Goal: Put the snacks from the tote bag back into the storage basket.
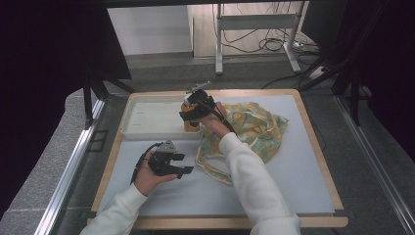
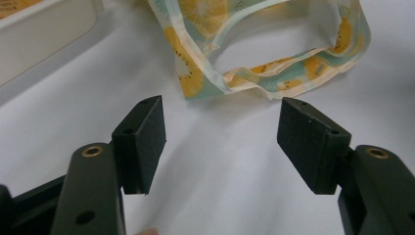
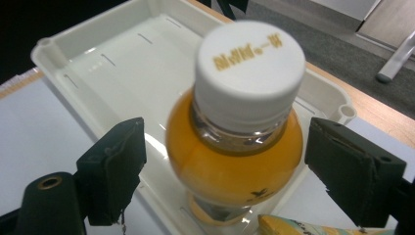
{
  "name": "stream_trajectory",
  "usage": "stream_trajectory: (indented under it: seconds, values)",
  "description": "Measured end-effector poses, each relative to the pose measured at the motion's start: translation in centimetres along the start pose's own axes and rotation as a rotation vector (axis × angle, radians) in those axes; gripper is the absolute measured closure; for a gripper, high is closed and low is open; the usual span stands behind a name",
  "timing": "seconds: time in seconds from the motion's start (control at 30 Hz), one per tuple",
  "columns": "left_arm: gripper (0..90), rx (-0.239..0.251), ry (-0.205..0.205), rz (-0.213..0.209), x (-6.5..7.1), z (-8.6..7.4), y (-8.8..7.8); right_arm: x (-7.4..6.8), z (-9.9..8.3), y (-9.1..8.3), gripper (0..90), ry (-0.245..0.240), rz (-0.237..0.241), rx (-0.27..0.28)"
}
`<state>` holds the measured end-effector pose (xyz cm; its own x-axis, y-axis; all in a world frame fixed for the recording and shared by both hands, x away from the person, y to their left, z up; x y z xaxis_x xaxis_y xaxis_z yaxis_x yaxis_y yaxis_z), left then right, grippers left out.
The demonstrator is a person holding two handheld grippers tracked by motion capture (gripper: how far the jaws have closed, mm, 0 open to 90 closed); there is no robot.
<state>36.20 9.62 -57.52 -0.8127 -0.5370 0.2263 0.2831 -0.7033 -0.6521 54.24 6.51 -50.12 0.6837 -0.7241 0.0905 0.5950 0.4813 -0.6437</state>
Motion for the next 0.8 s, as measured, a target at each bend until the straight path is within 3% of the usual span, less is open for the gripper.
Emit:
stream_trajectory:
  seconds: [0.4,0.8]
  values:
    - [34.8,0.005,-0.006,0.035,-0.2,-0.9,-1.0,-0.2,-0.2,-4.2,15.7,0.003,0.035,0.058]
    - [34.8,0.003,-0.014,0.049,-0.1,-1.4,-1.3,-0.1,-3.9,-10.0,16.5,-0.017,0.061,0.103]
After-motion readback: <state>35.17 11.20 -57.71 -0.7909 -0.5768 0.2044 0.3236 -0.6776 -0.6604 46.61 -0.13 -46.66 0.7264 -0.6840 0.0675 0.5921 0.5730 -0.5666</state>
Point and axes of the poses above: each handheld gripper's, and its own axes: y roughly forward along the jaws, z roughly out of its top, x roughly to its right, the point moved 10 cm from there along y, roughly forward along the jaws, and after that the axes turned 6 degrees about -z, right-handed, at the moved point
